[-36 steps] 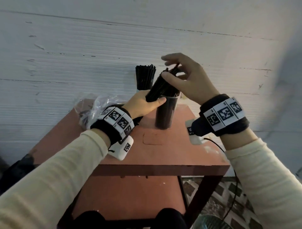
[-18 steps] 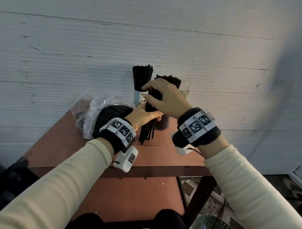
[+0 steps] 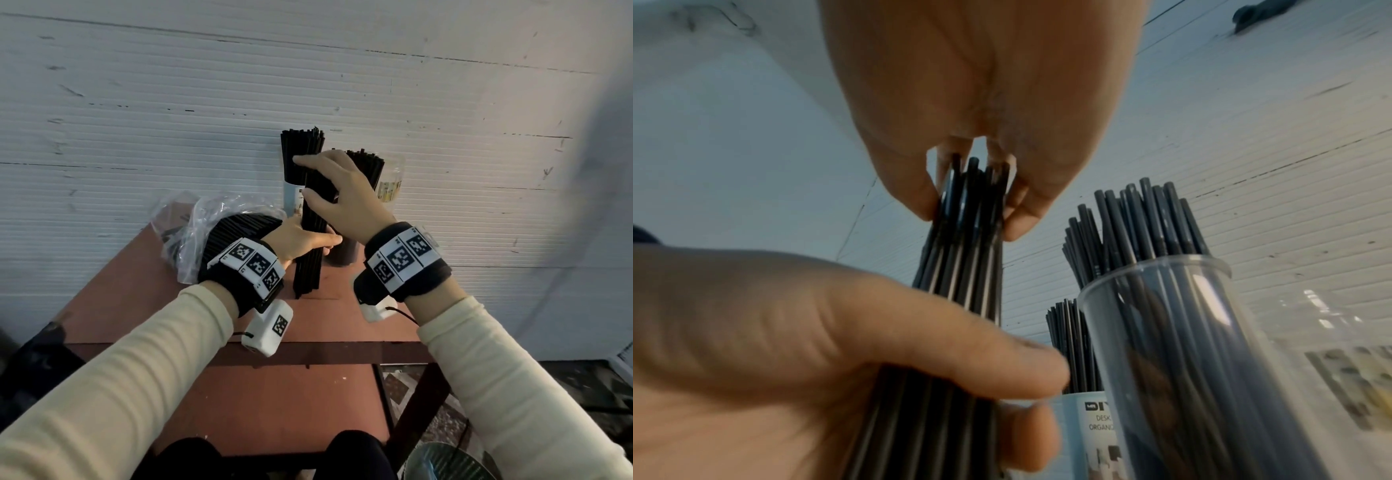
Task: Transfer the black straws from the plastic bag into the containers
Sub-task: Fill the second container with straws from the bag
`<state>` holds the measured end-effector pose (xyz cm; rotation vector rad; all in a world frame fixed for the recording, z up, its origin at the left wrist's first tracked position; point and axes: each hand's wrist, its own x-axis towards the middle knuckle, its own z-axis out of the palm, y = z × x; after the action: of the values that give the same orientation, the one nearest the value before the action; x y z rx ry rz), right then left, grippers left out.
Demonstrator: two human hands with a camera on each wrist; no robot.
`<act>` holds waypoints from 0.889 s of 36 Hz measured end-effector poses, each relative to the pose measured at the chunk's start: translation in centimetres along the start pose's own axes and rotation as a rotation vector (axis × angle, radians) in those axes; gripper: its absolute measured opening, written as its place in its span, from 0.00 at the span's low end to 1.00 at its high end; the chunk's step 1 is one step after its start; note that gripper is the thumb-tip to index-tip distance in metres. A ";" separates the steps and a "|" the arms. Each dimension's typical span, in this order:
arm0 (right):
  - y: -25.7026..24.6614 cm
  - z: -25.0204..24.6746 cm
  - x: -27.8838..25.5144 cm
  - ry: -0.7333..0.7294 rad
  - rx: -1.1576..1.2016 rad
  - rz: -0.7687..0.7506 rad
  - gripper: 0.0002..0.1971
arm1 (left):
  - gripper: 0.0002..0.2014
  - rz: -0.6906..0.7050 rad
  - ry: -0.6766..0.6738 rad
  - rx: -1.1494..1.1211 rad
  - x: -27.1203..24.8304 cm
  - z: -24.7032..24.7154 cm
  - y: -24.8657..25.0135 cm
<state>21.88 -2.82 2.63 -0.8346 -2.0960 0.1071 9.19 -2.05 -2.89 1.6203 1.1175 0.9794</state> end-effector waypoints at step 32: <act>-0.9 -3.0 -2.1 -0.180 0.211 0.215 0.35 | 0.11 0.074 -0.368 0.315 -4.1 -1.1 3.1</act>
<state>24.54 -5.43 3.44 -0.9463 -2.1084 0.5269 7.77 -6.22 -0.09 2.0092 0.9950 0.5332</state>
